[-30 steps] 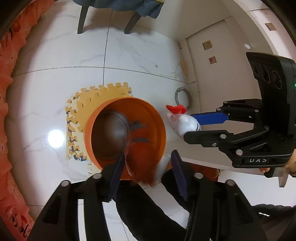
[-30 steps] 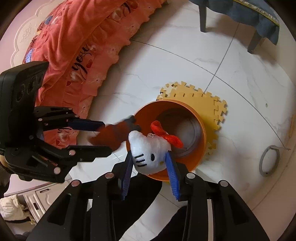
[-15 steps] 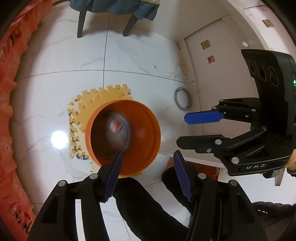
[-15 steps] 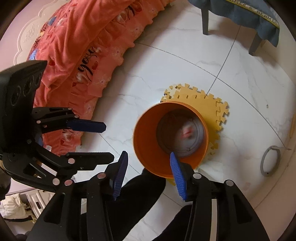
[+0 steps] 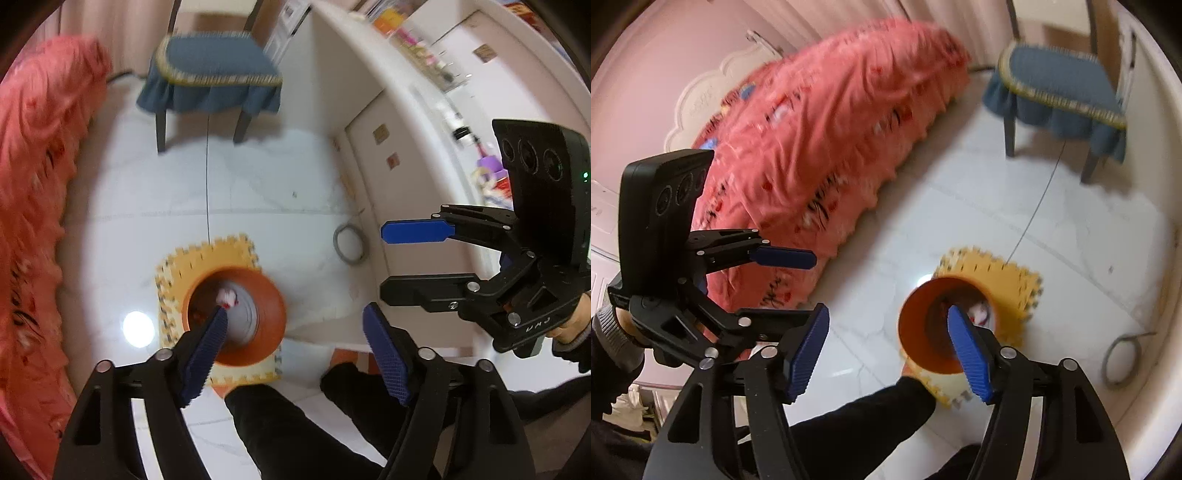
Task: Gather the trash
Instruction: 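Move both tools back from the bin to the desk, then grasp the tape roll with left tool while right tool grasps red-white plush, then carry the tape roll and red-white plush over the orange bin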
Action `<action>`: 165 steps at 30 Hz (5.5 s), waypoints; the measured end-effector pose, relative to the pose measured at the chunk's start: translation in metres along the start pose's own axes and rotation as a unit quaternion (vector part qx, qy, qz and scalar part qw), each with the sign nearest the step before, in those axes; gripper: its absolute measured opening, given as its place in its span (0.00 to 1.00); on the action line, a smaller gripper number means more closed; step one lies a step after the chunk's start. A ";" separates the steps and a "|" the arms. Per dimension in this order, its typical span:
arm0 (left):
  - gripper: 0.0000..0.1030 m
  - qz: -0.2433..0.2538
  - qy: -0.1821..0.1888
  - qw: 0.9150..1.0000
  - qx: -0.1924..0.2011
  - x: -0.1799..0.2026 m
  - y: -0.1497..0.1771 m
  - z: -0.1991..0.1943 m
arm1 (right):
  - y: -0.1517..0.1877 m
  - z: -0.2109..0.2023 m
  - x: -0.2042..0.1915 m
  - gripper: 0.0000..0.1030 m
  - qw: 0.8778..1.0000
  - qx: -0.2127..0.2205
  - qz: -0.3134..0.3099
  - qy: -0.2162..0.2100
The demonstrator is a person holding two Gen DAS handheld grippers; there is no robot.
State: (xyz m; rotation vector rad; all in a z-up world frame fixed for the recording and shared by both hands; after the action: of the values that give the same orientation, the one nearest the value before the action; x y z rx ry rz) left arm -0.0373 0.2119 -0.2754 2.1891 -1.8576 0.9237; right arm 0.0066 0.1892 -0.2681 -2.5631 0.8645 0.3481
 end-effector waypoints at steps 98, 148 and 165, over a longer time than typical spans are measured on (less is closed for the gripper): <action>0.38 0.236 0.003 0.966 -0.106 0.296 -0.140 0.214 | 0.200 -0.212 0.328 0.17 0.959 0.158 0.178 0.152; 0.25 0.254 0.005 0.966 0.054 0.305 -0.076 -0.015 | 0.144 -0.366 0.166 0.10 0.944 0.285 0.077 0.149; 0.25 0.106 -0.066 0.986 0.113 0.192 -0.040 -0.088 | 0.049 -0.283 0.046 0.10 0.969 0.232 -0.063 0.049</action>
State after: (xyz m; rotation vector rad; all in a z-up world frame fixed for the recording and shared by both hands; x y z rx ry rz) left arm -0.0210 0.0990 -0.0932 2.2604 -2.1807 1.1026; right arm 0.0410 0.0010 -0.0493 -2.1935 0.7109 -0.0221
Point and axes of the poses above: each gripper's, at about its wrist camera, not at the fingertips, and z roughly the way its jaws point, x to its right, y to its underside, the point moved 7 cm from there along z, roughly the way its jaws point, and after that the axes turned 7 degrees about y, right-handed, at the moved point
